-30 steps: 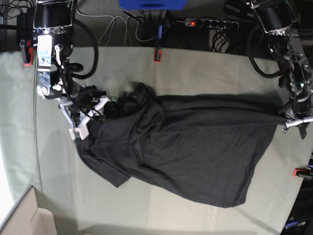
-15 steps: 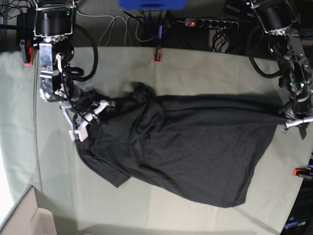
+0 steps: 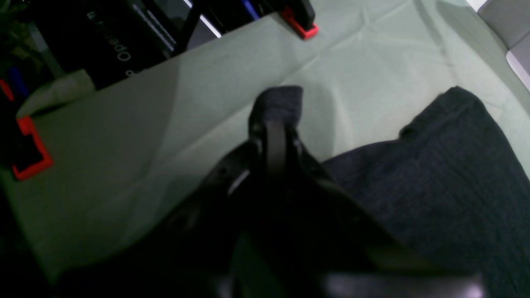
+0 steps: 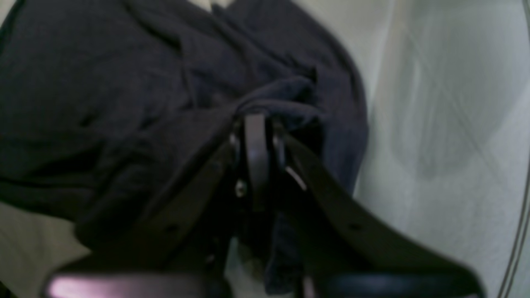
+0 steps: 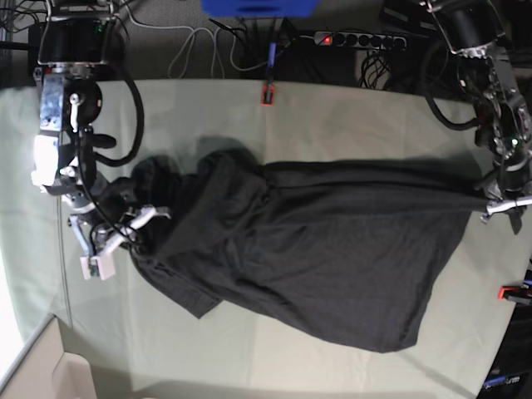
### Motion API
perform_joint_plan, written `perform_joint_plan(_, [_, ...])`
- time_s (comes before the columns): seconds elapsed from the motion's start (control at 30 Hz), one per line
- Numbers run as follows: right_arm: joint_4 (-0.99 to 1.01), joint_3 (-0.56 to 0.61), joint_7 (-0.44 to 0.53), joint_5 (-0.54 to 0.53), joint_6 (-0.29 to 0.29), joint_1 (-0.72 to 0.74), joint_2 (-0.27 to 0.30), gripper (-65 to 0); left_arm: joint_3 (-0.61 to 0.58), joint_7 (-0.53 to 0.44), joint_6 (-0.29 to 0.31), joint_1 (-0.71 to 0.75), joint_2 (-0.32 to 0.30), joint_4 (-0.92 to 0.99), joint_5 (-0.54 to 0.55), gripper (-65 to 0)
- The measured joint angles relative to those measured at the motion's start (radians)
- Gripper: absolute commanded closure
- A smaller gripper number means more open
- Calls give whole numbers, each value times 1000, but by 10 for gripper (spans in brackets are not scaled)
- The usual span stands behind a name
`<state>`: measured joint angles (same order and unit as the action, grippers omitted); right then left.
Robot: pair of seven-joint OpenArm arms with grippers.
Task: Layout the t-shirt on the table in an organized manner, then fold the t-shirt properly
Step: 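Pull the gathered shirt fabric with the right gripper back toward the robot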
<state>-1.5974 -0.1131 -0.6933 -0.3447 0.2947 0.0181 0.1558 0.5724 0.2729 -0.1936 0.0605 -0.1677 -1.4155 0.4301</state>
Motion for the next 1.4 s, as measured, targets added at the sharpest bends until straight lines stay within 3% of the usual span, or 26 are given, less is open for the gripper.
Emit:
perform_joint_plan(0.17, [-37, 42, -21, 1, 0, 0, -16, -4, 0, 0, 0, 1, -1, 0, 0, -1])
perform_joint_plan(0.27, [-16, 142, -35, -1, 0, 19, -24, -53, 0, 0, 0, 0, 0, -1, -1, -1])
perform_joint_plan(0.47, [122, 166, -29, 3, -2, 123, -37, -238, 0, 2, 0, 10, -1, -1, -3, -1])
perform_joint_plan(0.63, [118, 161, -36, 4, -2, 102, -37, -385, 0, 0, 1, 21, 0, -2, 0, -1])
perform_joint_plan(0.8, [-18, 116, -27, 0, -3, -35, -29, -382, 0, 0, 2, 23, 0, -4, 0, -1])
perform_joint_plan(0.9, [-44, 113, -34, -2, -2, -84, -55, -370, 0, 0, 1, 25, 2, -3, 0, -1])
perform_joint_plan(1.4, [30, 120, -16, -11, 1, -150, -106, -344, 0, 0, 2, 22, 4, 2, 0, -1])
